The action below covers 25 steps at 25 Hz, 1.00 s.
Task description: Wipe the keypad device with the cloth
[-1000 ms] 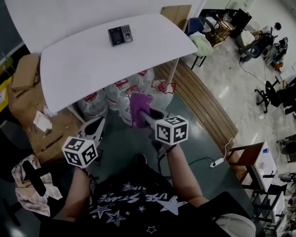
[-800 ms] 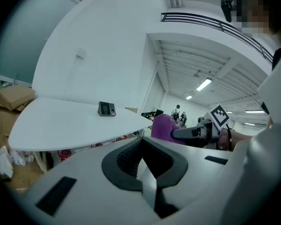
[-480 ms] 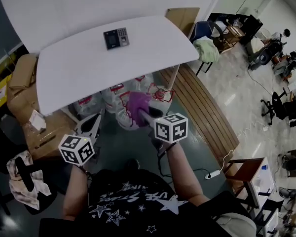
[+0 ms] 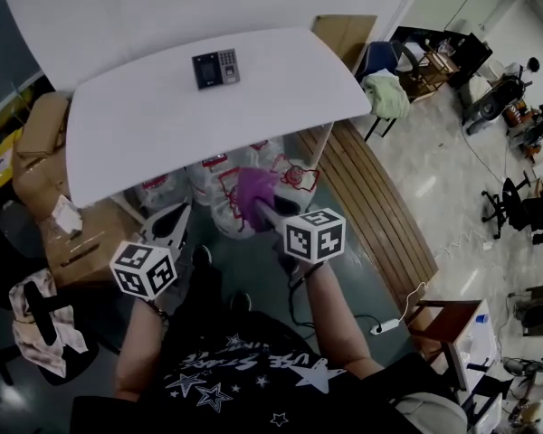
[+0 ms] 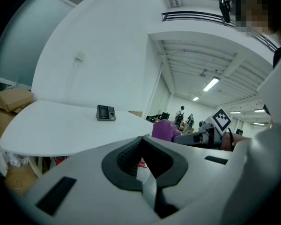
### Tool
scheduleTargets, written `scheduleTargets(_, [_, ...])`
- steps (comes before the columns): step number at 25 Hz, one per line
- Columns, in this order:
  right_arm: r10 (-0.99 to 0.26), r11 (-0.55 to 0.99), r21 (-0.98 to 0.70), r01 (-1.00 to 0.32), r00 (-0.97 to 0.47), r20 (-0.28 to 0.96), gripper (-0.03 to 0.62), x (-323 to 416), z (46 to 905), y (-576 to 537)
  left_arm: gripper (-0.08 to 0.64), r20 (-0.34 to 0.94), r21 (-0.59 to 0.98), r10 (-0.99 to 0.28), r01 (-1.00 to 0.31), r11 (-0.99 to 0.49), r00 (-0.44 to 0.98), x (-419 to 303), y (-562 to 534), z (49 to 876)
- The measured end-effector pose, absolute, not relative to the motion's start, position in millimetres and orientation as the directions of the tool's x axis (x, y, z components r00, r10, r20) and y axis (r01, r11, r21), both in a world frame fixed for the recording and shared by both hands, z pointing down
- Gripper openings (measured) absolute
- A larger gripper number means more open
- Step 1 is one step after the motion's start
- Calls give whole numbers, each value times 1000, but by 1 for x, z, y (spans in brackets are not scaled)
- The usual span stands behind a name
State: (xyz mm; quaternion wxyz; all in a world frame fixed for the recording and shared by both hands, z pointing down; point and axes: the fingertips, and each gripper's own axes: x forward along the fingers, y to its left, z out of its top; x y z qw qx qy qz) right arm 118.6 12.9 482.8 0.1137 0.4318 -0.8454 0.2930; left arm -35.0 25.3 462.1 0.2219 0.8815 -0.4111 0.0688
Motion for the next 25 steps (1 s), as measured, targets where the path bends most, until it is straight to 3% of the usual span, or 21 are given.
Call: scheduleTargets(25, [-699,364,-362,-858,-509,502,98,113,490,-168,8,308,392,-644,-710,-585,701,-56,-171,486])
